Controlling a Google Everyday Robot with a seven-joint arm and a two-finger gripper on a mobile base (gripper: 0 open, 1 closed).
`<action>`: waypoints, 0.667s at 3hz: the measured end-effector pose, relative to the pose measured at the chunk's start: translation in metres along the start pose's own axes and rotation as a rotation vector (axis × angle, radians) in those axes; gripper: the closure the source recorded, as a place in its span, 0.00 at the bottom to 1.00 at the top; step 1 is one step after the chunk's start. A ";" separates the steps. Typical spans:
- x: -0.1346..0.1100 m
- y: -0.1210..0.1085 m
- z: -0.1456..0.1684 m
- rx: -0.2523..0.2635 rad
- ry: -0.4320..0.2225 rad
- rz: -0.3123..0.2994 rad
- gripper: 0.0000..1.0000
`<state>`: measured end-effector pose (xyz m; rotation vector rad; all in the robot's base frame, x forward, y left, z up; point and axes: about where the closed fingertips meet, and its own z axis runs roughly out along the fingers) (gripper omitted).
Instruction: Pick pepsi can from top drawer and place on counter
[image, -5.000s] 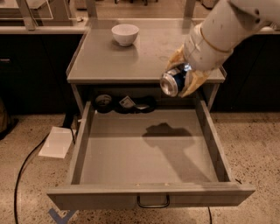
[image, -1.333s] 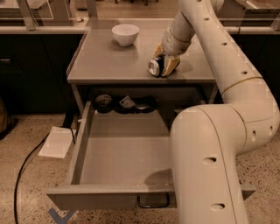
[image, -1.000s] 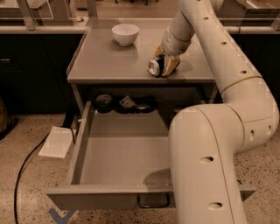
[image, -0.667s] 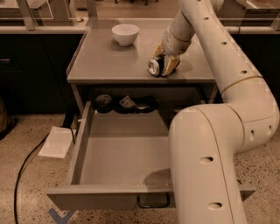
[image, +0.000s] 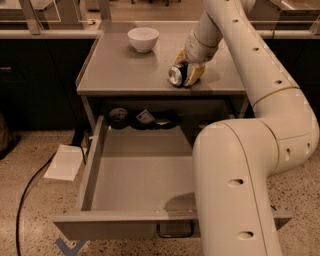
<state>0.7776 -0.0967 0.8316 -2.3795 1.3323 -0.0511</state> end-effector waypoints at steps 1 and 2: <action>0.000 0.000 0.000 0.000 0.000 0.000 0.00; 0.000 0.000 0.000 0.000 0.000 0.000 0.00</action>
Offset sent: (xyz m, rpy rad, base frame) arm 0.0000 0.0000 0.0000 0.0000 0.0000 0.0000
